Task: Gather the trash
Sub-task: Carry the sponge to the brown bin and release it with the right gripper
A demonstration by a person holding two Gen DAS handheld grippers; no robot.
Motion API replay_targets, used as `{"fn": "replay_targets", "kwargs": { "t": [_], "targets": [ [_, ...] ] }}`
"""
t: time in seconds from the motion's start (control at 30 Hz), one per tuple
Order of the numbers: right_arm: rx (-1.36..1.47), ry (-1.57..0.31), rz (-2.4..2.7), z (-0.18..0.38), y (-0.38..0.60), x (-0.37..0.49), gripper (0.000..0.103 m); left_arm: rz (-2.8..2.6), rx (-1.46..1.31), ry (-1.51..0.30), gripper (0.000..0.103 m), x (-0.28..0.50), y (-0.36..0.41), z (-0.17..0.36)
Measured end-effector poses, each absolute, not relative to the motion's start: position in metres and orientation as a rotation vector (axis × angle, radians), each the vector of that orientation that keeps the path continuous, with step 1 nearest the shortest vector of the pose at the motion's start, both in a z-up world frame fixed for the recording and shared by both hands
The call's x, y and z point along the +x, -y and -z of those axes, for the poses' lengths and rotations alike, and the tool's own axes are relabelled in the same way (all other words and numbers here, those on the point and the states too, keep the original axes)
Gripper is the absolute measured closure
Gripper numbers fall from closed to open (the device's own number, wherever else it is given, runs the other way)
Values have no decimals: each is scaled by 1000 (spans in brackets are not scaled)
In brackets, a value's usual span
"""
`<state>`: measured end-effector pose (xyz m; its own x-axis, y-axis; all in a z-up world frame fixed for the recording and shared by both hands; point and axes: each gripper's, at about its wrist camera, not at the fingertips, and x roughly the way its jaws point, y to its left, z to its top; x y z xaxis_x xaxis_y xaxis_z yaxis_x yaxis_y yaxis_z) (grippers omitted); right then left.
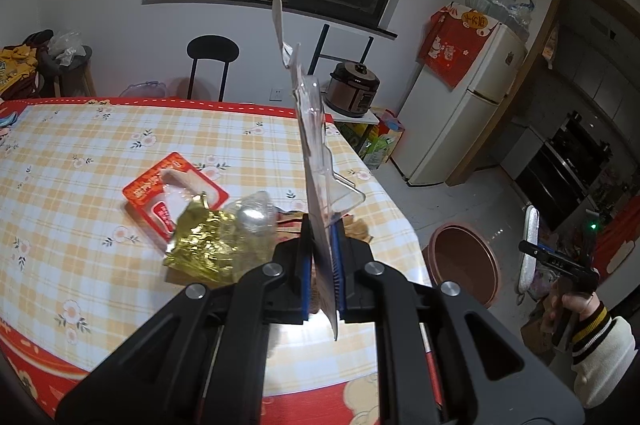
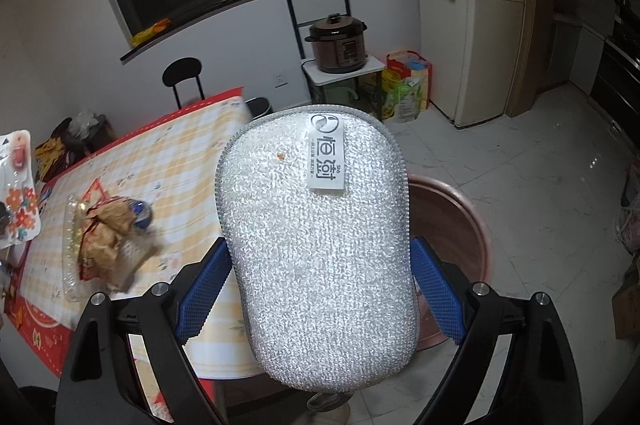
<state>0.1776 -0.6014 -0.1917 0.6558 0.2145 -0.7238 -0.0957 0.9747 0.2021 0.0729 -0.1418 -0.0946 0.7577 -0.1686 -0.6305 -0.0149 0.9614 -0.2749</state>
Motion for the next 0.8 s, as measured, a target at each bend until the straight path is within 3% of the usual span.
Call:
{"fn": "replay_targets", "kwargs": {
  "t": [0.3,0.5,0.8],
  "targets": [
    [190,-857,-169,211,643,222,14,49,-258,-714,90,80,197,93],
    [221,-845,-161,209,659,237,5,54,-247,-728,90,83,221,96],
    [201,-747,-147,167,676,213,5,155,-207,-733,90,102,273,96]
  ]
}}
